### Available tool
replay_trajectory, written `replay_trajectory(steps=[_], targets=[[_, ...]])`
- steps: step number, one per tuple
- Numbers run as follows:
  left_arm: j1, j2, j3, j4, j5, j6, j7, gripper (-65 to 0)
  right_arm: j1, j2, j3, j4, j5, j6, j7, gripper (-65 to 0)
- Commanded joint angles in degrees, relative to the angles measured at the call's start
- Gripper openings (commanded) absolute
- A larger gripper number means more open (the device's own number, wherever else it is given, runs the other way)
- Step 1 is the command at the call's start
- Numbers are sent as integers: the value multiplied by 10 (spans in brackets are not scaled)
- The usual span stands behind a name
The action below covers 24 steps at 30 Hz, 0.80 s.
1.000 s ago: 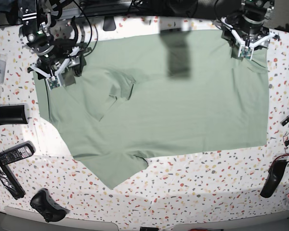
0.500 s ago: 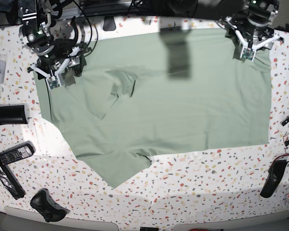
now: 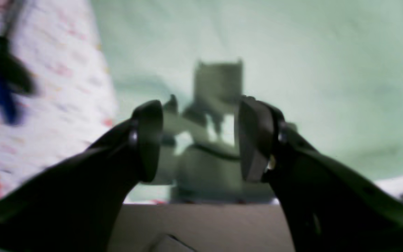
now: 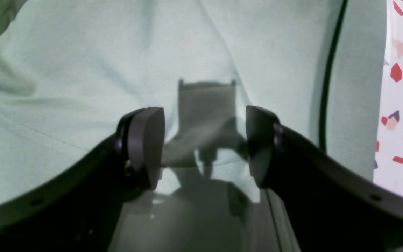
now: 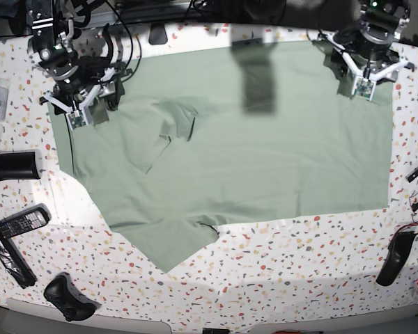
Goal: Fold the T-shirt properly
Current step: 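Release the shirt with both grippers and reposition them over the fabric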
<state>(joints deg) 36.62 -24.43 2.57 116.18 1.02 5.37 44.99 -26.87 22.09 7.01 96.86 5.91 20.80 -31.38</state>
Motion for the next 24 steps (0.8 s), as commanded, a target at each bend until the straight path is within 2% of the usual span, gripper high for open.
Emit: replay_trajectory(steps=[1, 8, 10, 13, 18, 24], targets=[[-6, -5, -3, -2, -1, 5, -10, -334, -5, 7, 2, 3, -12, -3, -20, -286], [-68, -5, -3, -67, -16, 4, -37, -334, -5, 8, 2, 3, -12, -4, -16, -286], [-94, -5, -4, -90, -12, 4, -47, -334, -5, 7, 2, 3, -12, -26, -17, -286], [-130, -5, -4, -117, -11, 4, -34, -334, -5, 7, 2, 3, -19, -64, -24, -286], [-157, -5, -4, -122, -11, 4, -25, -334, -5, 7, 2, 3, -78, -109, -41, -286], [-161, -5, -4, -122, -11, 4, 9, -334, -6, 7, 2, 3, -89, -119, -68, -286]])
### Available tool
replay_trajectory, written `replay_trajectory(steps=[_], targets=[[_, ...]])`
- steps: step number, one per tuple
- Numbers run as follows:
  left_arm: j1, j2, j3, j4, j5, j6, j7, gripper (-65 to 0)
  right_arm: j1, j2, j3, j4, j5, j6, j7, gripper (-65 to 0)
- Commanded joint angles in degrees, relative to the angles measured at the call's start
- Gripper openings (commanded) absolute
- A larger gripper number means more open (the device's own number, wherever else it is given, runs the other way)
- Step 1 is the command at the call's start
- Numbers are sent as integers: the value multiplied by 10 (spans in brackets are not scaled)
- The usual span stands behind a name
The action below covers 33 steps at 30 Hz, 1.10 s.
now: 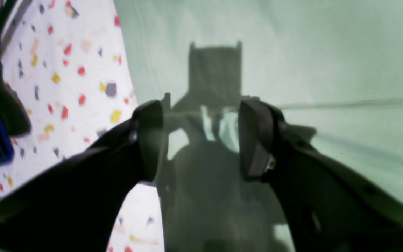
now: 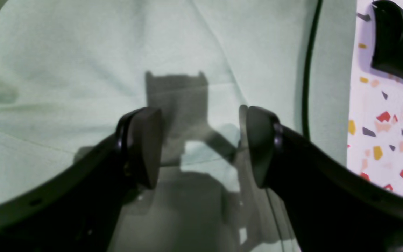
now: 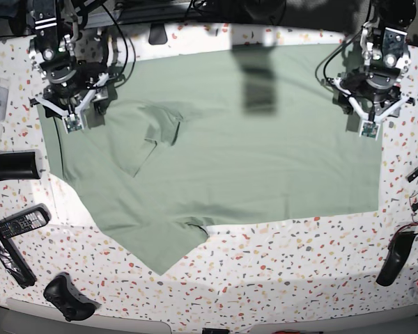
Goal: Fold the T-shirt properly
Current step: 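Release the shirt with both grippers and reposition them over the fabric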
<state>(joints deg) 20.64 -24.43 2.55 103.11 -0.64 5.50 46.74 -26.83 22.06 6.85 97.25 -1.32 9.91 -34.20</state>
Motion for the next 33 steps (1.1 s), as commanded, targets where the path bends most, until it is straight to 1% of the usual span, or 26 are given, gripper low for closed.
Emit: replay_trajectory(steps=[1, 5, 12, 15, 17, 21, 26, 33], targets=[[-1, -5, -3, 9, 6, 3, -9, -334, -7, 7, 3, -1, -17, -10, -43, -286], [2, -5, -3, 9, 6, 3, -10, -334, -20, 6, 3, -1, -17, -10, -50, -286], [2, -5, -3, 9, 6, 3, -10, -334, -75, 6, 3, -1, -17, -10, -50, -286], [2, -5, -3, 9, 6, 3, -14, -334, -91, 6, 3, -1, -17, -24, -50, -286], [1, -5, -3, 9, 6, 3, -14, -334, -97, 6, 3, 4, -16, -26, -51, -286], [0, -5, -3, 9, 6, 3, -18, -334, -118, 1, 3, 42, -15, -27, -51, -286], [-6, -5, -4, 9, 6, 3, -19, -334, -139, -14, 3, 105, -16, -38, -50, -286], [-10, -5, -3, 9, 6, 3, -23, -334, -138, -16, 3, 117, -17, -40, -32, -286]])
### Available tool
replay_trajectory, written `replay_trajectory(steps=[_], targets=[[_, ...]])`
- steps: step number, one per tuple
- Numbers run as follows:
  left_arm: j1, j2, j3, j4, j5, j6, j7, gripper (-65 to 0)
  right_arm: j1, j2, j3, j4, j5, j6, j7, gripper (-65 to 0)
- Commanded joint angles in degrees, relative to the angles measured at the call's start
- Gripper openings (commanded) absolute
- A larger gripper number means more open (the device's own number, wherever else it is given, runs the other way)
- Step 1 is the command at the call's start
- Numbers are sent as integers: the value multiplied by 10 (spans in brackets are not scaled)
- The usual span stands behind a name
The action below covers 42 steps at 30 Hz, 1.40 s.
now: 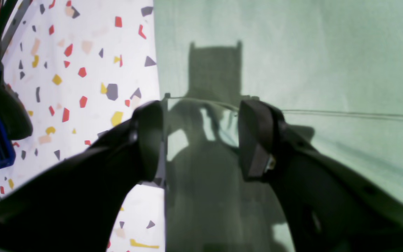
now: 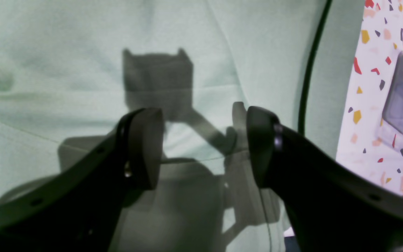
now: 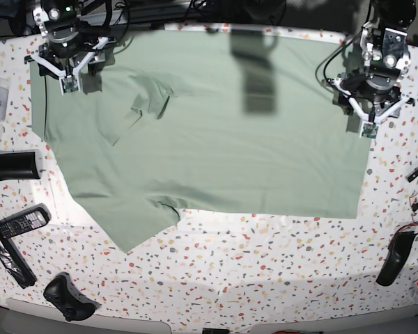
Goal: Fold the T-shirt properly
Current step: 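Release the shirt with both grippers and reposition them over the fabric, then move both grippers to the hem corners and grasp the hem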
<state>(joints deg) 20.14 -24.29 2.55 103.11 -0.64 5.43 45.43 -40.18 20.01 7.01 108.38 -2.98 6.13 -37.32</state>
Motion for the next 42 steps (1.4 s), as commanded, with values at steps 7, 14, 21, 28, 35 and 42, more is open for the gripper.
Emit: replay_trajectory(steps=[7, 14, 21, 28, 35, 42], targets=[[-6, -6, -3, 9, 6, 4, -22, -334, 24, 5, 2, 6, 0, -2, 6, -286], [-22, -7, -3, 9, 6, 4, -19, -334, 58, 5, 2, 6, 2, -1, -22, -286], [-42, -7, -3, 9, 6, 3, -18, -334, 57, 5, 2, 17, 1, -2, -22, -286], [-59, -7, -3, 9, 6, 1, -17, -334, 57, 5, 2, 54, 1, -2, -24, -286], [-114, -7, -3, 8, 60, -25, -17, -334, 58, 5, 2, 87, -1, -2, -41, -286], [-217, -6, -3, -6, -29, -101, -25, -334, 59, 5, 2, 118, -1, -2, -42, -286]])
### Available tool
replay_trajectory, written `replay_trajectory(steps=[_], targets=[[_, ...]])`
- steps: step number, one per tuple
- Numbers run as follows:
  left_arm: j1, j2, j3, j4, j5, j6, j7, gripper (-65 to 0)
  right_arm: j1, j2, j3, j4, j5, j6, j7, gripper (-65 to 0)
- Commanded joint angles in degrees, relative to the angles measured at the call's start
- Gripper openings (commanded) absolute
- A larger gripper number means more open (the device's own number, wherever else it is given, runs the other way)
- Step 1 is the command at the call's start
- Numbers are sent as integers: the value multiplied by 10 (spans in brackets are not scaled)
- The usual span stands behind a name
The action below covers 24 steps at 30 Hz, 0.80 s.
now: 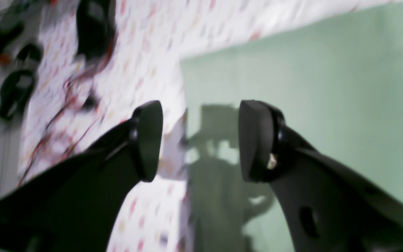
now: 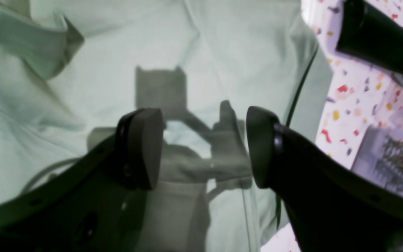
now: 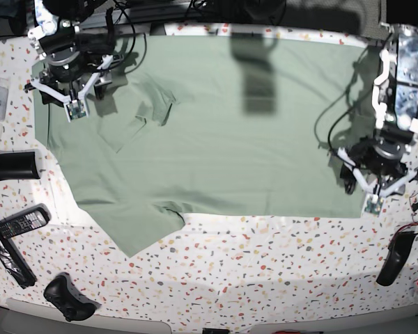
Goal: Fold the T-shirt properly
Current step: 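Move both grippers to the hem corners and grasp the hem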
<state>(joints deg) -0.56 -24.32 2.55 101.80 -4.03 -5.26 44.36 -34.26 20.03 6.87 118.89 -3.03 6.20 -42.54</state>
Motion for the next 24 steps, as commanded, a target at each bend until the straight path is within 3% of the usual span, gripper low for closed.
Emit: replay_trajectory(steps=[1, 8, 15, 24], targets=[[-28, -6, -3, -7, -13, -4, -18, -334, 0, 5, 3, 16, 0, -2, 11, -286], [-191, -6, -3, -228, -120, -70, -31, -334, 0, 5, 3, 28, 0, -2, 11, -286], [-341, -6, -3, -499, -130, -136, -110, -334, 0, 5, 3, 30, 0, -2, 11, -286], [-415, -5, -3, -818, -130, -146, -254, -334, 0, 5, 3, 30, 0, -2, 12, -286]])
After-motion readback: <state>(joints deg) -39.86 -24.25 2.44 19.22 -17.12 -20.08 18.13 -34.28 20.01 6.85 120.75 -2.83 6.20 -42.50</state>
